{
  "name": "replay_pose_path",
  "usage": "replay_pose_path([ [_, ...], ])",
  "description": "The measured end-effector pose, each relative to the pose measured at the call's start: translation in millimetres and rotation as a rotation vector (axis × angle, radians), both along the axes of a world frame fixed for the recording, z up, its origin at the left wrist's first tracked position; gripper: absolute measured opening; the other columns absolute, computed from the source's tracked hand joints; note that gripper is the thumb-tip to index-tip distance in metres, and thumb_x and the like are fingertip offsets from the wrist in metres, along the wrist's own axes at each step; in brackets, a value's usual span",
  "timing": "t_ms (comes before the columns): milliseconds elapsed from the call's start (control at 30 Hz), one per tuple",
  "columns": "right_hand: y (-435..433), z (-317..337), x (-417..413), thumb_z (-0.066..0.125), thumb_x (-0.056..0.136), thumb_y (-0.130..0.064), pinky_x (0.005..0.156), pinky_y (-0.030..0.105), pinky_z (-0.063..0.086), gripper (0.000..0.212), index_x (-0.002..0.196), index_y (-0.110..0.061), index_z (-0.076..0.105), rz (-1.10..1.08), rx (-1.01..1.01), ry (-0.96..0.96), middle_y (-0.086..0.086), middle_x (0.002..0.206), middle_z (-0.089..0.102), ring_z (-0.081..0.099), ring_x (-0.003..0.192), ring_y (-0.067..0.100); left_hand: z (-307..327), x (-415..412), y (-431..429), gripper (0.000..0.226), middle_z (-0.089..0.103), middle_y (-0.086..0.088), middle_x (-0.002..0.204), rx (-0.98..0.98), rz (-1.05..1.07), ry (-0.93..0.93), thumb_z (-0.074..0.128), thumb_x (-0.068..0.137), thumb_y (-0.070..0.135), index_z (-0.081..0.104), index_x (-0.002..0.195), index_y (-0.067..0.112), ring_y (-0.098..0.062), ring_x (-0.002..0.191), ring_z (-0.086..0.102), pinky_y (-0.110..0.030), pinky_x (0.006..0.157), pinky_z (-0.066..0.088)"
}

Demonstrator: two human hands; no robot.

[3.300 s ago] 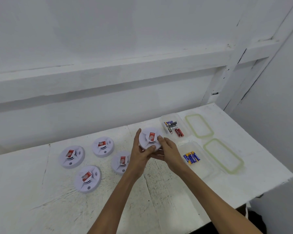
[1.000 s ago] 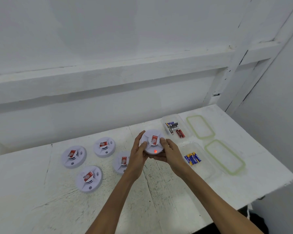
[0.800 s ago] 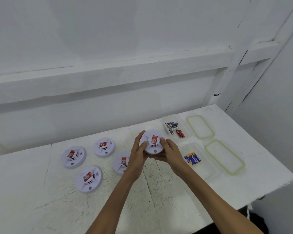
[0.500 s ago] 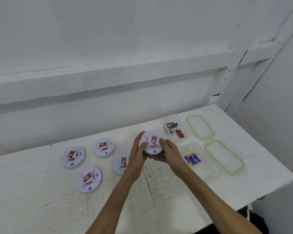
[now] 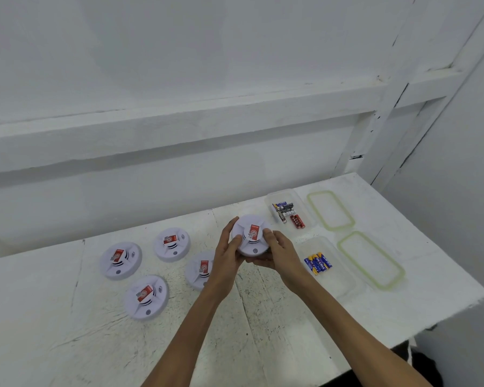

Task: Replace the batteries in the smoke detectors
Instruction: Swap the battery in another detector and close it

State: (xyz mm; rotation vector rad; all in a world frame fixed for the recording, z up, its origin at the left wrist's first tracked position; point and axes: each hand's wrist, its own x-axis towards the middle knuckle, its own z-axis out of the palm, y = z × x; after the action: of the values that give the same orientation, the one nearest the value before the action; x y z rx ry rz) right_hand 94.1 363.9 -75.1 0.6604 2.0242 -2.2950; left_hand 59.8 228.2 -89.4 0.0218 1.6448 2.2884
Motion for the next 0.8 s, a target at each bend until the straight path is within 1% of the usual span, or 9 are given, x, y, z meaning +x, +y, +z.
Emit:
replay_pose_path([
  [133, 0.0, -1.1, -1.6, 0.049, 0.102, -0.044, 0.077, 0.038, 0.063, 0.039, 0.125, -0.014, 0.059, 0.004, 0.014, -0.001, 0.011, 0.120, 0.069, 0.073, 0.098, 0.026, -0.4, -1.7, 0.3, 0.045, 0.057, -0.003, 0.146, 0.008, -0.004, -0.009, 0.048, 0.106, 0.014, 0.044, 0.150, 0.023, -0.025, 0.128, 0.061, -0.046, 0.104, 0.053],
  [233, 0.3, -0.1, -1.5, 0.049, 0.102, -0.043, 0.075, 0.037, 0.063, 0.038, 0.122, -0.013, 0.060, 0.001, 0.002, 0.005, 0.012, 0.117, 0.070, 0.074, 0.096, 0.027, 0.9, -1.4, -0.5, 0.042, 0.061, 0.000, 0.142, 0.023, -0.006, -0.008, 0.047, 0.107, 0.014, 0.047, 0.148, 0.026, -0.023, 0.126, 0.063, -0.042, 0.100, 0.055],
  [333, 0.7, -0.9, -2.2, 0.049, 0.102, -0.043, 0.077, 0.039, 0.063, 0.037, 0.123, -0.013, 0.060, 0.000, -0.001, 0.003, 0.012, 0.117, 0.069, 0.074, 0.097, 0.027, 1.7, -1.9, -0.4, 0.041, 0.062, 0.002, 0.140, 0.017, -0.004, -0.004, 0.048, 0.107, 0.015, 0.048, 0.146, 0.027, -0.022, 0.125, 0.064, -0.041, 0.099, 0.056],
  [500, 1.3, -3.1, -2.1, 0.050, 0.102, -0.043, 0.080, 0.044, 0.062, 0.039, 0.123, -0.013, 0.060, 0.003, 0.003, 0.002, 0.013, 0.117, 0.069, 0.073, 0.097, 0.028, 0.4, -1.8, 0.4, 0.043, 0.060, -0.001, 0.143, 0.021, 0.001, -0.013, 0.048, 0.107, 0.014, 0.046, 0.148, 0.024, -0.023, 0.126, 0.062, -0.043, 0.101, 0.055],
  [633, 1.1, -2.6, -1.9, 0.050, 0.102, -0.043, 0.077, 0.041, 0.063, 0.039, 0.123, -0.012, 0.059, 0.004, 0.003, 0.002, 0.013, 0.117, 0.069, 0.073, 0.097, 0.027, 0.7, -1.4, 0.0, 0.042, 0.061, -0.001, 0.142, 0.033, 0.003, -0.017, 0.048, 0.106, 0.013, 0.047, 0.148, 0.024, -0.022, 0.125, 0.064, -0.041, 0.100, 0.056],
  [733, 1.4, -2.7, -2.5, 0.050, 0.102, -0.043, 0.078, 0.041, 0.063, 0.039, 0.124, -0.012, 0.059, 0.005, -0.002, -0.001, 0.013, 0.118, 0.069, 0.073, 0.097, 0.027, 1.2, -1.4, 0.2, 0.040, 0.061, 0.000, 0.141, 0.038, 0.003, -0.024, 0.048, 0.106, 0.014, 0.048, 0.144, 0.027, -0.021, 0.123, 0.065, -0.038, 0.097, 0.057],
  [800, 1.2, -2.2, -2.8, 0.050, 0.102, -0.044, 0.078, 0.041, 0.063, 0.039, 0.124, -0.012, 0.059, 0.004, -0.002, 0.000, 0.013, 0.118, 0.069, 0.073, 0.097, 0.027, 1.2, -1.5, 0.0, 0.042, 0.061, -0.001, 0.142, 0.038, 0.001, -0.025, 0.048, 0.106, 0.014, 0.047, 0.146, 0.026, -0.022, 0.124, 0.064, -0.041, 0.099, 0.056],
])
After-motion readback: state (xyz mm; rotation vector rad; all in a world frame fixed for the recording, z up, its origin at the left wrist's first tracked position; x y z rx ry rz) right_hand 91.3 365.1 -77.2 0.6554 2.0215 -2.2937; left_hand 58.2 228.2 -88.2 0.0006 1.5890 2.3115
